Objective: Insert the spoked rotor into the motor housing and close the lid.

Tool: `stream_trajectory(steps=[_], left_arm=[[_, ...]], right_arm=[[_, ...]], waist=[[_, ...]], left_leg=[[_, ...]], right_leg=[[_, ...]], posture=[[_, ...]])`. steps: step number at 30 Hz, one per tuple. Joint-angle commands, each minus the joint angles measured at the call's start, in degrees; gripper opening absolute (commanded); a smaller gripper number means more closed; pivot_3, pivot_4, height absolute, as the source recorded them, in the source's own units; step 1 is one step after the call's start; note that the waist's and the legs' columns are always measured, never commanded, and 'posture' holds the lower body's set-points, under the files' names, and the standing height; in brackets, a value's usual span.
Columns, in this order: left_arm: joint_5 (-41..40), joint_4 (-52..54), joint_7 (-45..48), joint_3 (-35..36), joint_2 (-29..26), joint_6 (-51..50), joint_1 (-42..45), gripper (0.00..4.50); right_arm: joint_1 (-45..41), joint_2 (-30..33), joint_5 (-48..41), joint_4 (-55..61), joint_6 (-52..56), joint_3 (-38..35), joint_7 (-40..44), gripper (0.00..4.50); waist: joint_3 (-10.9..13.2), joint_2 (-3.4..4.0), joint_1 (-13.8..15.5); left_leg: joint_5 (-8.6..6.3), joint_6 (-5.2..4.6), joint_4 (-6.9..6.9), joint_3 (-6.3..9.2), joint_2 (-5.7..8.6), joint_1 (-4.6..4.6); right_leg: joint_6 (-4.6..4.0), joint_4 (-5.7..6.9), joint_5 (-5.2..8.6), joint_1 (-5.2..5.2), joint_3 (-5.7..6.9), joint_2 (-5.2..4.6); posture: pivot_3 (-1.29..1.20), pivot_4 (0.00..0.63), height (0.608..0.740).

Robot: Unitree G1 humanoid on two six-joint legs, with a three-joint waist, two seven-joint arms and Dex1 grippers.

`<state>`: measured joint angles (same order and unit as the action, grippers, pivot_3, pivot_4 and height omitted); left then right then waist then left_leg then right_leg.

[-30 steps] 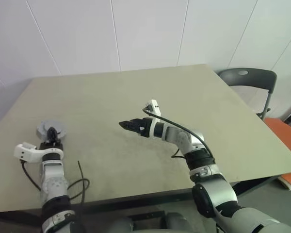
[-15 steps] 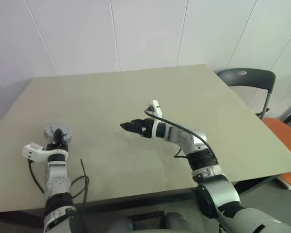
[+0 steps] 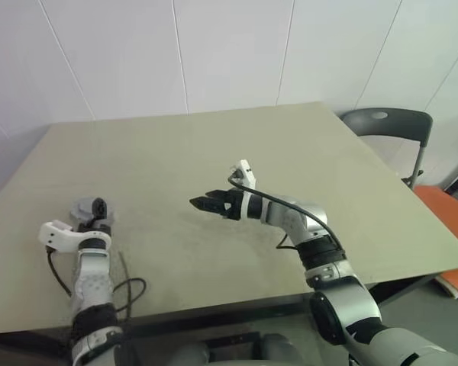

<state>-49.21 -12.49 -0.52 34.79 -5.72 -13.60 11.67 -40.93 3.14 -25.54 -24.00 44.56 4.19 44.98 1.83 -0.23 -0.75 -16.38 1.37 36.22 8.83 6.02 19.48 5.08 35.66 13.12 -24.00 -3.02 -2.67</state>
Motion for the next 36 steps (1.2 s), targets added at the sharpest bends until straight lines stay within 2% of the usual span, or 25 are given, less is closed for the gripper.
stream_trajectory(steps=[1, 6, 11, 15, 18, 24, 27, 31, 33, 36], left_arm=[[-1.8, 10.5, -7.1, -4.1, 1.6, -10.3, -4.6, 4.47], [-10.0, 26.0, -19.0, -5.1, 4.6, -21.7, -11.0, 4.47], [-13.5, 33.6, -22.7, -6.4, 1.2, -27.4, -11.9, 4.47], [-3.6, 35.4, -9.4, -11.9, -7.8, -22.6, -10.0, 4.47], [7.3, 32.7, 4.0, -17.5, -14.6, -12.9, -9.2, 4.47], [19.7, 24.8, 23.6, -25.8, -20.0, 1.8, -9.7, 4.47], [27.3, 19.5, 25.5, -27.8, -21.7, 7.8, -8.0, 4.47], [31.6, 14.1, 24.2, -26.2, -21.2, 12.4, -4.8, 4.47], [33.5, 12.4, 24.5, -26.3, -21.3, 15.0, -4.2, 4.47], [33.5, 12.2, 25.9, -26.0, -20.5, 17.1, -4.3, 4.47]], right_arm=[[-0.7, 0.6, -0.7, 3.2, -0.1, 0.3, 1.6, 4.50], [-1.0, 4.0, 0.2, 3.8, -0.5, 1.2, 4.4, 4.50], [-1.4, 7.6, 4.2, 2.8, -5.2, 2.0, 3.3, 4.50], [-1.4, 8.5, 6.3, 2.3, -10.8, 0.2, 0.8, 4.50], [-0.8, 8.5, 8.1, 3.1, -15.3, 0.4, -0.5, 4.50], [0.7, 7.6, 10.1, 1.8, -22.5, 0.1, -2.6, 4.50], [1.3, 7.2, 9.4, 1.0, -23.2, -1.0, -3.4, 4.50], [2.0, 7.6, 10.9, 0.5, -25.8, -0.2, -3.6, 4.50], [2.8, 7.4, 12.8, 0.1, -31.4, 0.1, -4.4, 4.50], [3.0, 7.0, 13.2, -1.2, -33.5, 0.0, -4.0, 4.50]], waist=[[0.0, 0.00, 0.0], [0.0, 0.05, 0.2], [0.0, 0.05, 0.2], [0.1, 0.09, 0.1], [0.1, 0.18, 0.0], [0.1, 0.23, 0.1], [0.1, 0.26, 0.1], [0.1, 0.26, 0.2], [0.1, 0.26, 0.1], [0.1, 0.25, 0.0]], left_leg=[[-0.01, -0.01, -0.01, -0.01, 0.00, 0.00], [-0.02, -0.02, 0.01, 0.01, 0.01, -0.07], [-0.02, -0.02, 0.04, 0.11, 0.00, -0.14], [0.07, 0.14, 0.00, 0.16, -0.07, -0.11], [0.09, 0.17, -0.07, 0.10, -0.06, -0.15], [0.08, 0.15, -0.16, 0.04, -0.04, -0.10], [0.08, 0.14, -0.18, 0.06, -0.06, -0.06], [0.08, 0.14, -0.14, 0.08, -0.07, -0.07], [0.08, 0.14, -0.14, 0.10, -0.07, -0.07], [0.08, 0.13, -0.16, 0.06, -0.06, -0.07]], right_leg=[[0.00, -0.02, 0.00, 0.00, -0.01, -0.01], [0.01, -0.09, 0.01, 0.17, 0.03, -0.01], [0.02, -0.18, 0.02, 0.32, 0.13, 0.02], [-0.02, -0.15, 0.02, 0.27, 0.22, 0.10], [-0.07, -0.17, 0.02, 0.28, 0.18, 0.13], [-0.11, -0.28, 0.03, 0.22, 0.12, 0.10], [-0.08, -0.27, 0.02, 0.16, 0.11, 0.07], [-0.06, -0.20, 0.00, 0.14, 0.11, 0.06], [-0.05, -0.18, 0.00, 0.13, 0.11, 0.06], [-0.04, -0.19, -0.01, 0.12, 0.09, 0.04]], posture=[[0.00, 0.000, 0.740], [0.00, 0.000, 0.740], [0.00, 0.000, 0.740], [0.00, 0.000, 0.740], [0.00, 0.000, 0.740], [0.00, 0.000, 0.740], [0.00, 0.000, 0.740], [0.00, 0.000, 0.740], [0.00, 0.000, 0.740], [0.00, 0.000, 0.740]])
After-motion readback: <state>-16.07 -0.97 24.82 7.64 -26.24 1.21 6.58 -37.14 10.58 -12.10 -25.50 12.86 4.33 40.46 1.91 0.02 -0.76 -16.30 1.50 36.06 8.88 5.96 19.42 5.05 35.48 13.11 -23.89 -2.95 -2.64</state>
